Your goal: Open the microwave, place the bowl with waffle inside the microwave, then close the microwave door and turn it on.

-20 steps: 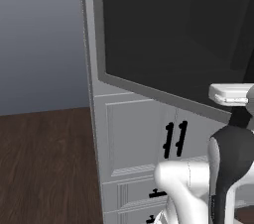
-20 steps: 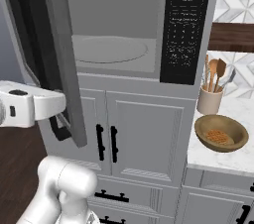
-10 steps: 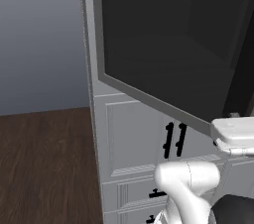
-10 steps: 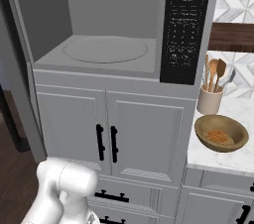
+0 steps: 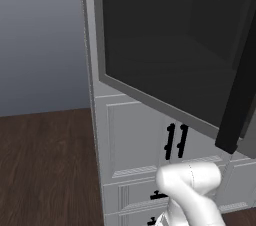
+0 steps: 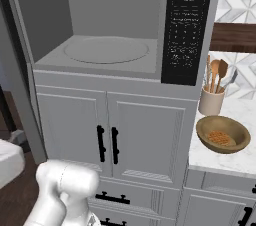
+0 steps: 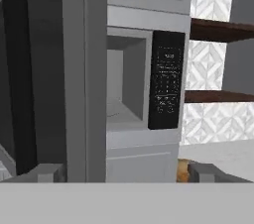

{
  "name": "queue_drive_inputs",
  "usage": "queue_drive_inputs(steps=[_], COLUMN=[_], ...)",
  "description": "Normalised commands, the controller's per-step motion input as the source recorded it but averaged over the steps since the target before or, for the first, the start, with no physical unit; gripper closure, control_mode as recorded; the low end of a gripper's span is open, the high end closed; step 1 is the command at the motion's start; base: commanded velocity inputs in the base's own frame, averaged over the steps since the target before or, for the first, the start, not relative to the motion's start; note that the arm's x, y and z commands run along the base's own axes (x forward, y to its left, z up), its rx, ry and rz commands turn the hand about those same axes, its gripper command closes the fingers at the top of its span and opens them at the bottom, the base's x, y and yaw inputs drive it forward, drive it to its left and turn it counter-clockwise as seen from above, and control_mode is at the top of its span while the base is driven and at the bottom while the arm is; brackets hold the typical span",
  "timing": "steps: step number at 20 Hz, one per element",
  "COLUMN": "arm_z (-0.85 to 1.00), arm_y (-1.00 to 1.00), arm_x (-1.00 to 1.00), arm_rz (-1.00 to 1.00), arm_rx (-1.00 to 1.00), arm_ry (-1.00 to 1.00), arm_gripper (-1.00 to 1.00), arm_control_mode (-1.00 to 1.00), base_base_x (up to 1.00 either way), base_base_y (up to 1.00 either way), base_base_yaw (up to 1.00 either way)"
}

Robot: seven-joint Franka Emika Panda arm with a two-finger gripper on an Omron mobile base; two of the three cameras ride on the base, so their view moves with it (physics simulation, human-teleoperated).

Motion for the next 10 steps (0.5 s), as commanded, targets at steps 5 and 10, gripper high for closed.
queue_drive_inputs(steps=[5,10], arm_z=[0.03,-0.06], arm_y=[-0.99,-0.64], arm_x=[0.12,0.52], arm_rz=[0.31,0.31], arm_rx=[0.28,0.41], arm_ry=[0.04,0.25], arm_gripper=[-1.00,-1.00], arm_control_mode=[-1.00,-1.00], base_base_x=[0.00,0.00], base_base_y=[0.00,0.00], base_base_yaw=[0.00,0.00])
